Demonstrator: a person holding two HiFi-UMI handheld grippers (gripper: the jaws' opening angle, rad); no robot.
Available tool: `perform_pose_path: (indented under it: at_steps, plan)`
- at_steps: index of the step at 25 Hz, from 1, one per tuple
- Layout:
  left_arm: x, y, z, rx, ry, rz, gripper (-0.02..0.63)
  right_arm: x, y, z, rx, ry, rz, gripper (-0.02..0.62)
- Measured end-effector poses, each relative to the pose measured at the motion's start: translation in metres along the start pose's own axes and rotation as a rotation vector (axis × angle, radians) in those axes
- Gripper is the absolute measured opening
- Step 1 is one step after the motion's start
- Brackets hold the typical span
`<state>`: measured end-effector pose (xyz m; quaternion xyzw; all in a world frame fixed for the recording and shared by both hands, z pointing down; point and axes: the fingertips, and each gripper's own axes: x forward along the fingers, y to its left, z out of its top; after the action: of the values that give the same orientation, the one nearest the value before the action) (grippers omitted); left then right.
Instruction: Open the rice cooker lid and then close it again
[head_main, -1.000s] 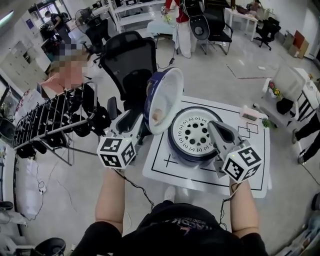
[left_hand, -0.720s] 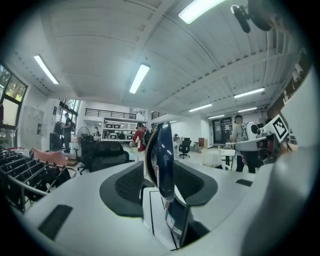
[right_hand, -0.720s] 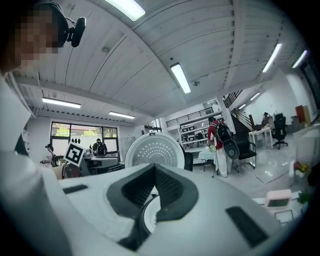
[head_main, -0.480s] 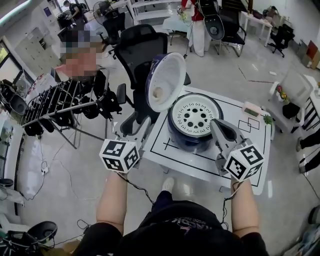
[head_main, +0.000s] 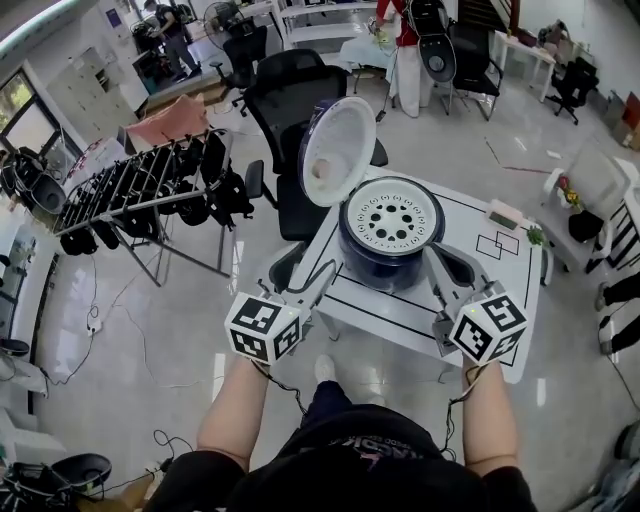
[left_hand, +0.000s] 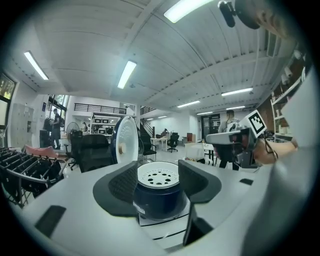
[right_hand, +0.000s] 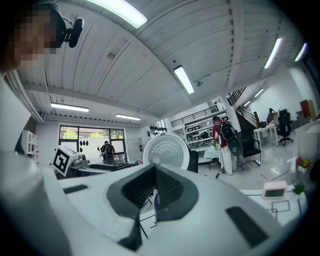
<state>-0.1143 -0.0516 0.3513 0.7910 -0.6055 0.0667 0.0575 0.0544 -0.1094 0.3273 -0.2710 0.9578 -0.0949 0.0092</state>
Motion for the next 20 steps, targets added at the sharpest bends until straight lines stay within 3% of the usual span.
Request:
perform_pose_path:
  at_steps: [7, 20]
  plan:
    - [-0.011, -0.037, 0.005, 0.034, -0.024, -0.086, 0.328, -0.003, 0.005, -0.002, 0.008, -0.004, -0.001, 0.001]
    - [-0.016, -0.045, 0.005, 0.024, -0.04, -0.083, 0.334, -0.003, 0.012, -0.004, 0.004, 0.008, 0.01, 0.0]
